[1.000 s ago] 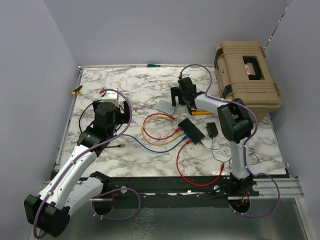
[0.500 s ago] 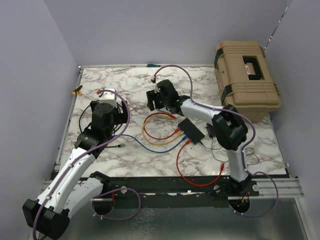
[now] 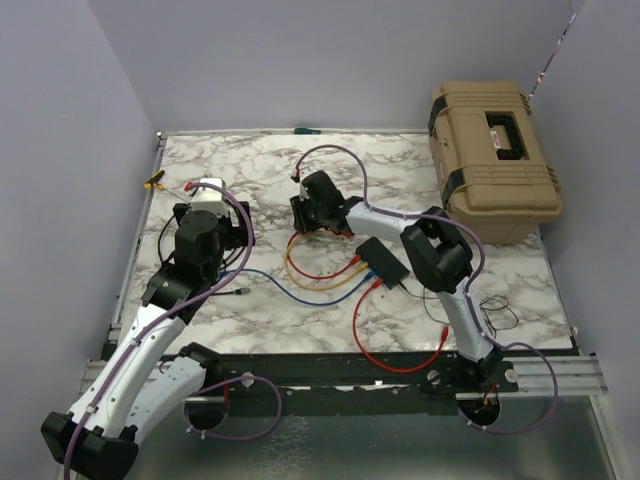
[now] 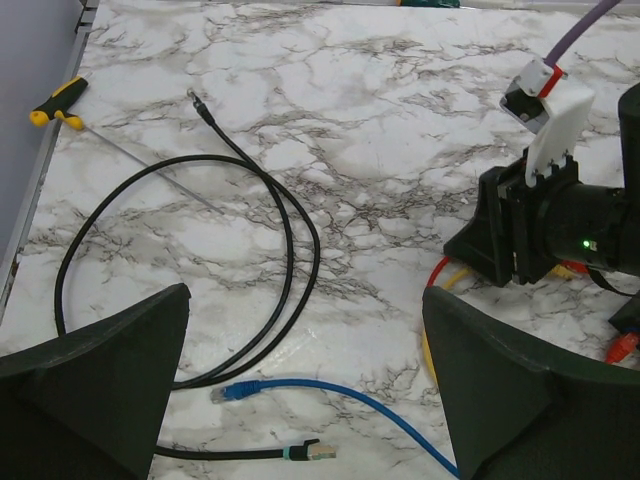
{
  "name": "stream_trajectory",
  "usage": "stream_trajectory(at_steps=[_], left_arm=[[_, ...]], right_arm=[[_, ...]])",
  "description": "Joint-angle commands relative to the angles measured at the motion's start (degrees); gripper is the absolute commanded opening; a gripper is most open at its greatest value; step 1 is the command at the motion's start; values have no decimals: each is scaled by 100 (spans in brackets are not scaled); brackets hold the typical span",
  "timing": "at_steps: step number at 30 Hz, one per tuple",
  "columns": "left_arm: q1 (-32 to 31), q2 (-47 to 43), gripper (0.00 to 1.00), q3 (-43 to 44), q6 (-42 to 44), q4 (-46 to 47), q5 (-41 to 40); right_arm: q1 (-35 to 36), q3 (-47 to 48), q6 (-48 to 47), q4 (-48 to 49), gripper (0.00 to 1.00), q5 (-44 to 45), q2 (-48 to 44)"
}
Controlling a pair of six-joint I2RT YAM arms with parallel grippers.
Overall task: Insert the plug into the switch port
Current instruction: Adjust the switch port at the center of the board.
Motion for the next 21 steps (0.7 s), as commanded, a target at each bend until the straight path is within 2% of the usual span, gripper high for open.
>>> stream_trajectory(at_steps=[1,9,16,21], left_arm=[[46,-125,99,-100,-18,49,-4],[45,-108,99,-91,-33,50,47],[46,-50,99,-87,-43,50,110],[43,-33,99,-88,-39,49,104]], right_arm=[[116,-831,-114,-577,40,-17,-579],[153,-2402,64,-1031,38,218,-1604],[153,-3000,182,-1166,38,1346,-2071],[146,-3046,-65,-655,49,1537,-2474]])
